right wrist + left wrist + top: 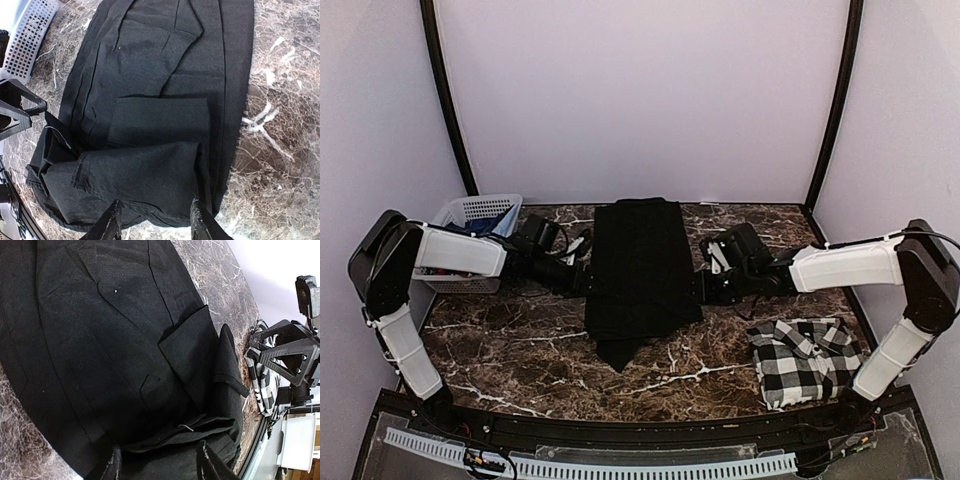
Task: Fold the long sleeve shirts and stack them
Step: Adjust the rectangle-folded shirt at the center of the board.
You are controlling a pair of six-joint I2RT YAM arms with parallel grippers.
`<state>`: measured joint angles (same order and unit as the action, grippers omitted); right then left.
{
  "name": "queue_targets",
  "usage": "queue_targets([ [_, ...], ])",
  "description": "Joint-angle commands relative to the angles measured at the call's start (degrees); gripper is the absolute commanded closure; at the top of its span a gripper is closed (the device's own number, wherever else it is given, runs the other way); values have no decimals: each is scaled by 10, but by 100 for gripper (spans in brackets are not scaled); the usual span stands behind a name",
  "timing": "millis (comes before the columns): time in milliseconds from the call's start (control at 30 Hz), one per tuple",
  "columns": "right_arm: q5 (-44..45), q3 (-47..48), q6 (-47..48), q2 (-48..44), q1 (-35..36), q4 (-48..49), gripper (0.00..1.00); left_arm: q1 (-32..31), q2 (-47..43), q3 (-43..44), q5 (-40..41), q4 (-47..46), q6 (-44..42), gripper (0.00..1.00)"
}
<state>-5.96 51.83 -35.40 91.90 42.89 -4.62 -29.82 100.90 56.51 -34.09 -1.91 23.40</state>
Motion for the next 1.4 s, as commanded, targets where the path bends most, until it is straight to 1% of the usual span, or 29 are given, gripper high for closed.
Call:
queue_targets([
  [0,10,-7,4,-23,8,7,57,-5,16,18,4,4,-37,51],
  [100,16,-9,9,-39,13,15,57,-8,20,25,6,15,-53,52],
  [200,37,-36,15,-84,28,65,55,-9,22,27,6,30,-61,52],
  [333,68,-67,20,-138,34,118,50,-10,22,26,-5,29,-65,52],
  [433,87,-71,29,-150,33,127,48,-10,25,30,-11,26,-66,53],
  [567,86,-81,37,-155,34,143,46,-10,34,38,-14,31,-69,54],
  [767,75,-91,43,-156,33,165,42,-11,41,45,-21,32,-67,62],
  [900,67,-91,47,-150,33,169,42,-11,41,52,-25,43,-71,71],
  [1033,62,-91,48,-141,33,173,41,-10,41,59,-26,52,-72,89],
  [1067,62,-91,48,-138,33,174,41,-10,40,61,-27,52,-71,91],
  [1100,62,-91,49,-134,33,176,40,-10,38,62,-26,51,-69,96],
  [1133,50,-90,50,-131,33,177,40,-10,37,63,-22,50,-68,98],
  [1167,48,-90,52,-127,33,178,40,-10,34,63,-19,49,-64,100],
  [1267,45,-88,56,-114,33,178,40,-10,27,70,10,48,-58,100],
  [1367,42,-81,58,-96,33,170,39,-8,25,77,61,53,-52,100],
])
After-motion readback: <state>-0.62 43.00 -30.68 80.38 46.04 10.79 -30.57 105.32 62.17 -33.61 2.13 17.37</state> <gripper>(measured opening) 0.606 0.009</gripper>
